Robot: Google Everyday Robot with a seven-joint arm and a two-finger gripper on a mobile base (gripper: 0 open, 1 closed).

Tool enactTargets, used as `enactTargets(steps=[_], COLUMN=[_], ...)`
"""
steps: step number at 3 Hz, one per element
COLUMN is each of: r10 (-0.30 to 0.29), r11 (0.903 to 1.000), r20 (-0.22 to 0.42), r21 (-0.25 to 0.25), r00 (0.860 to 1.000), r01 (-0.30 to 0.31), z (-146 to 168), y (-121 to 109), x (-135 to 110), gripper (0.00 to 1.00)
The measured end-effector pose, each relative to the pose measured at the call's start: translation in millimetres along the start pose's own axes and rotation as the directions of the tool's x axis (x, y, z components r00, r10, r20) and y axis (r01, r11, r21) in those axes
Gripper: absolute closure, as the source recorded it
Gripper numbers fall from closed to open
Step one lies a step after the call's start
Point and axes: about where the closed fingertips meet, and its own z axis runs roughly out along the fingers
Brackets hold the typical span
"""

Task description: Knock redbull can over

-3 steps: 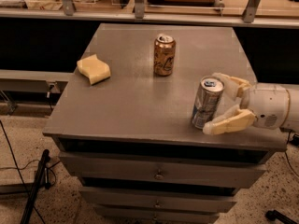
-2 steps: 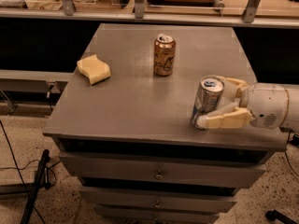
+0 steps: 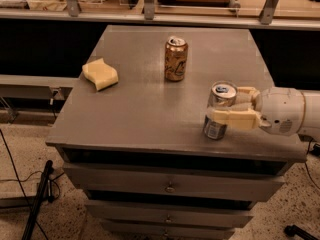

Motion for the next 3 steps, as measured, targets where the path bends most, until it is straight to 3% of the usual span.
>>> enactTargets(steps=[1, 2, 3], r10=[-0.038, -0.108, -0.154], r11=[0.9993, 0.9940, 0.9868], r20=[-0.122, -0.286, -0.448], r21=[-0.005, -0.051, -0.113], r00=[0.992, 0.952, 0.881], r01=[0.038, 0.097, 0.115], z=[21.2, 56.6, 89.1], y=[-6.4, -14.2, -17.6], x=[-21.9, -35.5, -36.1], gripper=[0.95, 1.00, 1.00])
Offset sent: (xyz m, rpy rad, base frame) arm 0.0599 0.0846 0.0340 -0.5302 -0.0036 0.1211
